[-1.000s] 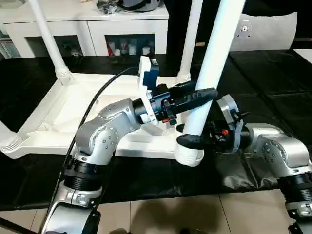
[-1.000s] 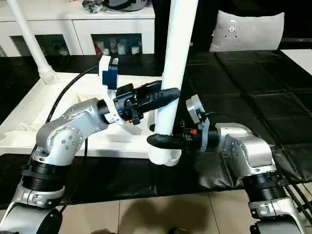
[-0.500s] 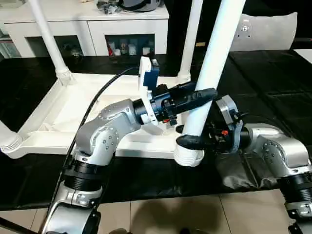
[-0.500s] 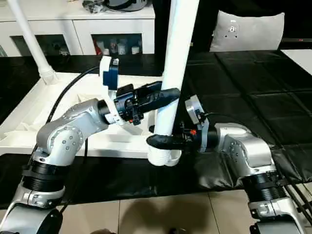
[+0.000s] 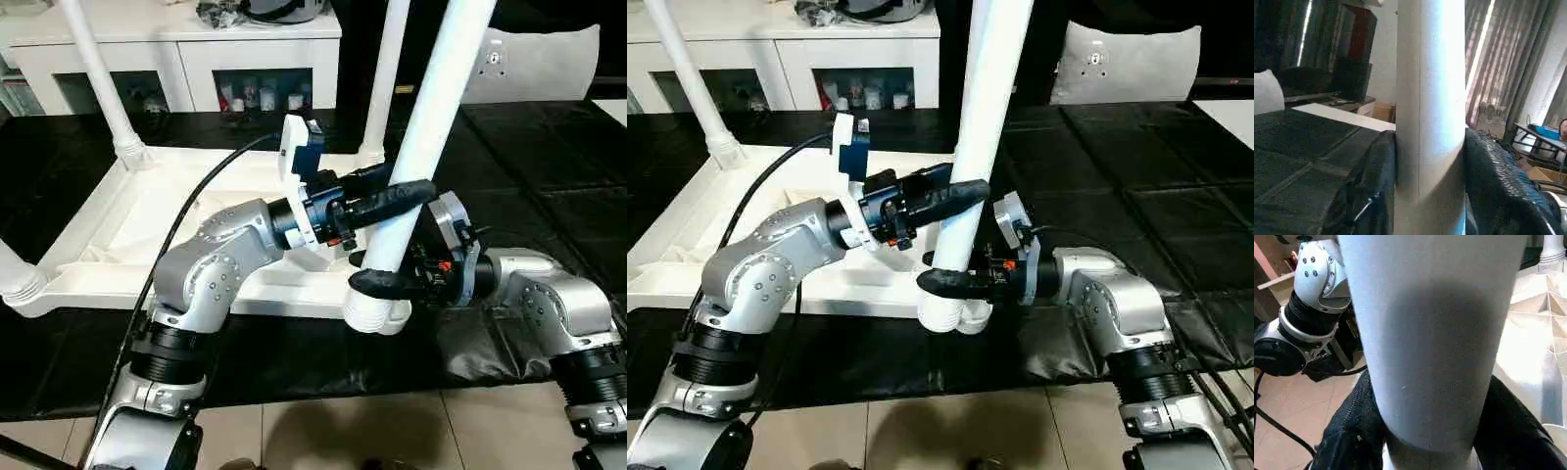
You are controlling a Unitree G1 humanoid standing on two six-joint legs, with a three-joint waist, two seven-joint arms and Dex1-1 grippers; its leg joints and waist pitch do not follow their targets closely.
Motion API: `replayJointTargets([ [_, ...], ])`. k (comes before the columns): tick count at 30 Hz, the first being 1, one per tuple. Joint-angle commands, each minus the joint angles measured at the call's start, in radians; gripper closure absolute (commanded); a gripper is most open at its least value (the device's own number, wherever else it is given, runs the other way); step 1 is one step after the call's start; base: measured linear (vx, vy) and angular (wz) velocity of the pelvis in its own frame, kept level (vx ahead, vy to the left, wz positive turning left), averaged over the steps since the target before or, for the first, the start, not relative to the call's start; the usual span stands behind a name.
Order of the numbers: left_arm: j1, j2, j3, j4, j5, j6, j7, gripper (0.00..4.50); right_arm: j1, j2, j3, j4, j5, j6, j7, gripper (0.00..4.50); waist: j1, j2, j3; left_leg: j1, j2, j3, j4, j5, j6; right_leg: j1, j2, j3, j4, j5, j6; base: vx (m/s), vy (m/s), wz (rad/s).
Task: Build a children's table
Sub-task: Pick table leg
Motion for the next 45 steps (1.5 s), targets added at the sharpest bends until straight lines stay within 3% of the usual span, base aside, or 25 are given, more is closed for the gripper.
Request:
replayJointTargets([
  [1, -0.008, -0.006, -0.012, -0.004, -0.002, -0.005, -0.006, 2.64, -0.021, -0.002, -0.013, 0.011, -0.013, 0.002, -0.021, 2.57, 0.0, -0.024, -0.076, -0.003, 0.029, 0.001, -0.067, -0.163, 0.082, 0.067, -0.041, 0.044, -0.073, -0.476, -0.084, 0.0, 0.0, 0.0],
  [10, -0.009, -0.017, 0.007, 0.003, -0.006, -0.014, 0.006, 2.76, -0.028, -0.005, -0.003, 0.021, -0.045, -0.021, -0.048, 2.57, 0.0, -0.024, -0.077, -0.003, 0.03, 0.001, -0.066, -0.157, 0.082, 0.067, -0.041, 0.044, -0.071, -0.464, -0.088, 0.0, 0.0, 0.0],
  [13, -0.012, -0.023, 0.016, 0.009, -0.005, -0.021, 0.012, 2.76, -0.042, 0.005, -0.022, 0.031, -0.022, 0.013, -0.064, 1.89, 0.0, -0.024, -0.077, -0.003, 0.029, 0.001, -0.066, -0.154, 0.084, 0.067, -0.041, 0.043, -0.072, -0.464, -0.089, 0.0, 0.0, 0.0],
  [20, -0.008, -0.025, 0.019, 0.003, -0.011, -0.018, 0.007, 2.76, -0.043, 0.009, -0.032, 0.023, -0.007, 0.016, -0.053, 1.46, 0.001, -0.025, -0.079, -0.002, 0.031, 0.002, -0.066, -0.145, 0.088, 0.066, -0.042, 0.046, -0.067, -0.441, -0.099, 0.0, 0.0, 0.0],
  [37, -0.004, -0.024, 0.012, -0.001, -0.009, -0.022, -0.007, 2.76, -0.027, 0.005, -0.018, -0.008, 0.028, 0.059, -0.008, 1.46, 0.003, -0.025, -0.078, -0.003, 0.031, 0.001, -0.066, -0.145, 0.084, 0.068, -0.042, 0.046, -0.068, -0.45, -0.093, 0.0, 0.0, 0.0],
  [39, -0.003, -0.023, 0.012, -0.002, -0.009, -0.022, -0.008, 2.76, -0.025, 0.004, -0.014, -0.008, 0.028, 0.058, -0.009, 1.81, 0.004, -0.025, -0.078, -0.003, 0.032, 0.001, -0.066, -0.143, 0.085, 0.068, -0.042, 0.046, -0.067, -0.443, -0.097, 0.0, 0.0, 0.0],
  [42, -0.003, -0.022, 0.012, -0.002, -0.009, -0.022, -0.012, 2.76, -0.023, 0.002, -0.009, -0.004, 0.025, 0.059, -0.009, 1.88, 0.004, -0.024, -0.079, -0.003, 0.031, 0.002, -0.066, -0.144, 0.086, 0.068, -0.043, 0.046, -0.068, -0.442, -0.099, 0.0, 0.0, 0.0],
  [43, -0.003, -0.022, 0.012, -0.002, -0.009, -0.022, -0.012, 2.76, -0.023, 0.002, -0.009, -0.004, 0.025, 0.059, -0.009, 2.2, 0.004, -0.025, -0.079, -0.003, 0.03, 0.002, -0.066, -0.144, 0.086, 0.068, -0.042, 0.046, -0.068, -0.443, -0.098, 0.0, 0.0, 0.0],
  [45, -0.003, -0.022, 0.011, -0.003, -0.01, -0.02, -0.013, 2.76, -0.023, 0.004, -0.011, -0.003, 0.025, 0.062, -0.01, 2.27, 0.004, -0.024, -0.079, -0.003, 0.031, 0.001, -0.066, -0.143, 0.085, 0.068, -0.042, 0.046, -0.067, -0.444, -0.098, 0.0, 0.0, 0.0],
])
